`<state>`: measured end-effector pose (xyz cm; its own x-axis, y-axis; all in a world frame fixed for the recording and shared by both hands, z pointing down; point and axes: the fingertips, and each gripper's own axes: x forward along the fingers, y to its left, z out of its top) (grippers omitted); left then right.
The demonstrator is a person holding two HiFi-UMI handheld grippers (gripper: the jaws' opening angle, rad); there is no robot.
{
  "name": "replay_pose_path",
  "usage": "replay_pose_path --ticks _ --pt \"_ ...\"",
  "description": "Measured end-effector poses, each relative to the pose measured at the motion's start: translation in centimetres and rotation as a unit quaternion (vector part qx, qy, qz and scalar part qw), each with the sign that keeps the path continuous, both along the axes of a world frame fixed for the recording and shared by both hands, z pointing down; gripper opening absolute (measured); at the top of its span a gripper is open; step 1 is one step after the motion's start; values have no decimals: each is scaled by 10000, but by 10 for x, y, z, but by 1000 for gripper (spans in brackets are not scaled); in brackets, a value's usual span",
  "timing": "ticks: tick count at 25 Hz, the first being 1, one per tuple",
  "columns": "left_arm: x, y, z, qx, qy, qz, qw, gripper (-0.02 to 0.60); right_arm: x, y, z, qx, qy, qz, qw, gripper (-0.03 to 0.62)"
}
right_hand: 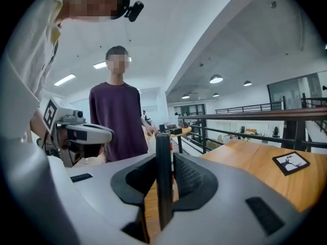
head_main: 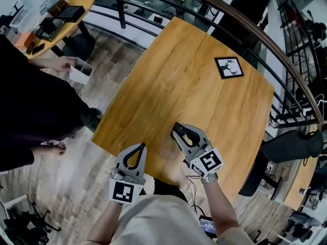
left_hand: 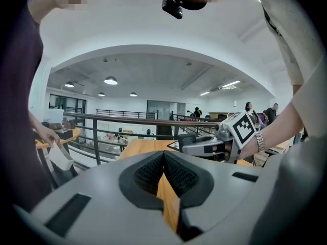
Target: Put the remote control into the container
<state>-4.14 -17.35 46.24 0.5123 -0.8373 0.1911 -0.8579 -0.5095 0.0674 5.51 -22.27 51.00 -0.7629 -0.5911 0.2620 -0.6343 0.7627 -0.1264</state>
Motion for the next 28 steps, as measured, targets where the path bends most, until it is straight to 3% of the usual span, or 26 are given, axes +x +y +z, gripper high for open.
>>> replay_pose_path --ticks 3,7,22,28 --pt "6 -5 2 86 -330 194 9992 12 0 -3 19 -124 65 -79 9999 97" --pt "5 -10 8 -206 110 -128 9996 12 5 -5 58 -368 219 39 9991 97" --pt "-3 16 22 -402 -8 -264 9988 12 8 12 115 -1051 400 217 9934 98" --pt "-14 27 20 -356 -80 -288 9989 12 16 11 99 -872 193 582 9943 127"
